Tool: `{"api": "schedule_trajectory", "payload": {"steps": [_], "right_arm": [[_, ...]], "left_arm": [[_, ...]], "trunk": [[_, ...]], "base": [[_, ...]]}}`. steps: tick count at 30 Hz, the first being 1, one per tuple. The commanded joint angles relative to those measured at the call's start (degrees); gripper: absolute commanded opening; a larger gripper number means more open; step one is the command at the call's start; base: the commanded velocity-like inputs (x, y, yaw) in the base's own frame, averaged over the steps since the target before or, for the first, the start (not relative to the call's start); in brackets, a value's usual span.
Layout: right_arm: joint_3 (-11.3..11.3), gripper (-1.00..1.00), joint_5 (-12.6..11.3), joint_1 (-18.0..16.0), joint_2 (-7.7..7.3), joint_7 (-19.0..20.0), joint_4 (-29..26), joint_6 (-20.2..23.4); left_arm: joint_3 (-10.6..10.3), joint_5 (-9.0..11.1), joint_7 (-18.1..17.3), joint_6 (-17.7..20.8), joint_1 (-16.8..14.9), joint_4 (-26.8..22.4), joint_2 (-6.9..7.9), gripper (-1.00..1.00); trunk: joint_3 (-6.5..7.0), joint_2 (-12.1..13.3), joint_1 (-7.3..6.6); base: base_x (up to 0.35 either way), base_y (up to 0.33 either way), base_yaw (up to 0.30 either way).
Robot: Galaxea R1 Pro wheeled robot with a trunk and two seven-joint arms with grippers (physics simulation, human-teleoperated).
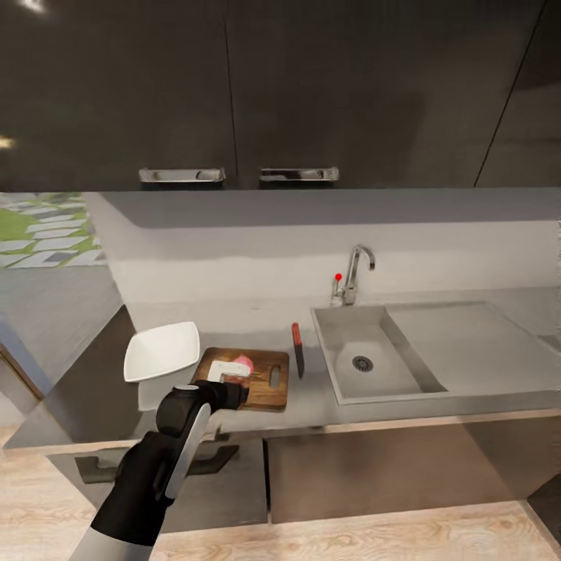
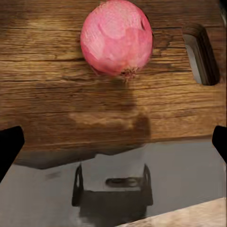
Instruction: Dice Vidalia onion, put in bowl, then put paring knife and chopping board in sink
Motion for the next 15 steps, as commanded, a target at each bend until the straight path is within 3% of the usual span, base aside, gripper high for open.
{"api": "schedule_trajectory", "payload": {"steps": [1,15], "right_arm": [[0.00,1.00,0.23,-0.04,0.00,-0.22,0.04,-0.16],[0.00,1.00,0.24,-0.04,0.00,-0.22,0.04,-0.16]], "left_arm": [[-0.04,0.59,0.57,0.22,-0.05,-0.04,0.00,1.00],[-0.13,0.63,0.57,0.21,-0.05,0.25,0.00,1.00]], "trunk": [[-0.01,-0.10,-0.01],[1.27,-0.10,-0.01]], "base": [[-0.345,0.000,0.000],[-0.346,0.000,0.000]]}}
